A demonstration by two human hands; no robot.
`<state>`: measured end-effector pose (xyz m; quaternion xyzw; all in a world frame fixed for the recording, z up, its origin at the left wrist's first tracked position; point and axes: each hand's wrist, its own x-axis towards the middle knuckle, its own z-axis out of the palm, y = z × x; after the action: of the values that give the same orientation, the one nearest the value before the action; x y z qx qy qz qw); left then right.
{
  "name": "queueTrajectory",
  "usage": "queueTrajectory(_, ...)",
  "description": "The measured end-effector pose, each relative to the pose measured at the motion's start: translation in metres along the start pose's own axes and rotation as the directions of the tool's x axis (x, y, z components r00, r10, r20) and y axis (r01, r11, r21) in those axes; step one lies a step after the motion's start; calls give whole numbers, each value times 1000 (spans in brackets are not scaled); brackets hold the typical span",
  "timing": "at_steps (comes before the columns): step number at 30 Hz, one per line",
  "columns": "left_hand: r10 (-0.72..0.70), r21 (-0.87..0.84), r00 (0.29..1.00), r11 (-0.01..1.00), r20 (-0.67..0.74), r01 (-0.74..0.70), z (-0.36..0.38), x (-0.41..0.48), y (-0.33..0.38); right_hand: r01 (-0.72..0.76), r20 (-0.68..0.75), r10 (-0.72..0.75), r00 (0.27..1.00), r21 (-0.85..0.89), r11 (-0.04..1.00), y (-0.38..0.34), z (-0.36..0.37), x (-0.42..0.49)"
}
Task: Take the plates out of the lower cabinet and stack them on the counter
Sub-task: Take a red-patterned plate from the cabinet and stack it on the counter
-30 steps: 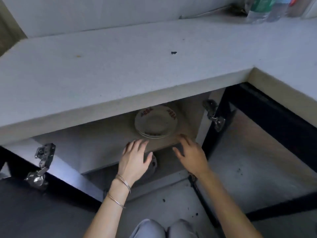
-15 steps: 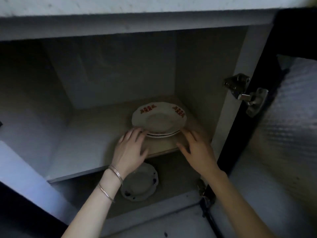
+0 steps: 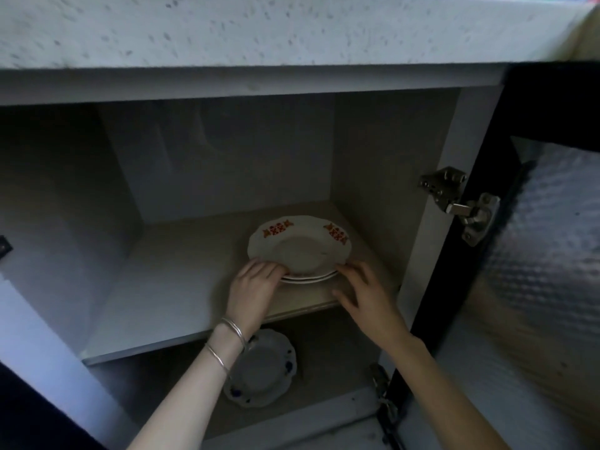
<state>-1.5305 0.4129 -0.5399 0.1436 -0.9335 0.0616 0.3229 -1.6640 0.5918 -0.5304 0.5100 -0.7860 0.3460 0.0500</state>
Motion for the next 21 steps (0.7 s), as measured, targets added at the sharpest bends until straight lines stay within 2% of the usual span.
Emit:
queueTrajectory(5,-41,-72,999,997,-30,39,-18,-25,8,5,-18,-4,1000,67,998,-6,-5,-13)
queueTrajectory(14,-54,-88,998,995,-10,53,-55,-69,20,-3,-65,11,998,130,992,-21,-3,-29)
queueTrajectory(17,-46,-130,997,990,68,55,-58,-68,12,-82,-15,87,996,201,976,-23,5,-23)
queueTrajectory(21,-87,-254,950,953,300,168,-64,-60,-7,-165,17,168,986,327,930,-27,7,-8)
